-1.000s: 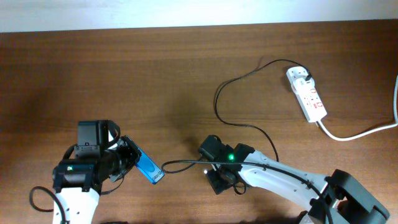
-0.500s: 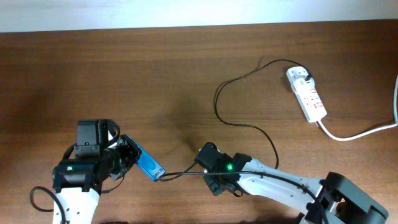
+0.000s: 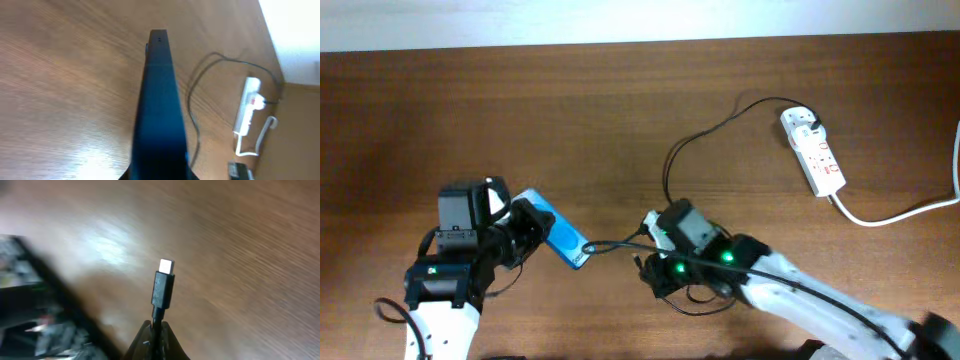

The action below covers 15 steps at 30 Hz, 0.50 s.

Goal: Plug charger to phone and switch on socket
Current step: 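Raise the plug with the right gripper toward the phone's bottom port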

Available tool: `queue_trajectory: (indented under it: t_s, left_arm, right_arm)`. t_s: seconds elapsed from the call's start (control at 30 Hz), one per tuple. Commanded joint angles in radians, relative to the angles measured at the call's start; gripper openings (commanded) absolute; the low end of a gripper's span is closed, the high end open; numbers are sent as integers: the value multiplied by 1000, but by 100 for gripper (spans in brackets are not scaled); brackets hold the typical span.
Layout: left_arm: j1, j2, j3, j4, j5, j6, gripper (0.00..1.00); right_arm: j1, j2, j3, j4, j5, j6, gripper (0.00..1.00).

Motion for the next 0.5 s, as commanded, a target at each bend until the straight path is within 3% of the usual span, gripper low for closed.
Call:
queue_trajectory:
  t_s: [0.0,0.23,0.3,0.4,0.47]
  left_arm:
    - [6,-6,12,103,214,2,0]
    - [6,-6,12,382,498,-10,0]
    - [6,-5,12,395,555,-32,0]
    - [6,-5,12,398,756,-23,0]
    - [6,-5,12,398,758,-17,0]
  right_arm:
    - [-20,-127,24,2,-184,3,4]
    - [-20,-335,24,-5,-370,3,4]
    - [-20,-353,24,-5,-370,-78,4]
    - [-20,-353,24,-3,-392,-127,4]
    - [-20,-357,24,9,-452,-156,4]
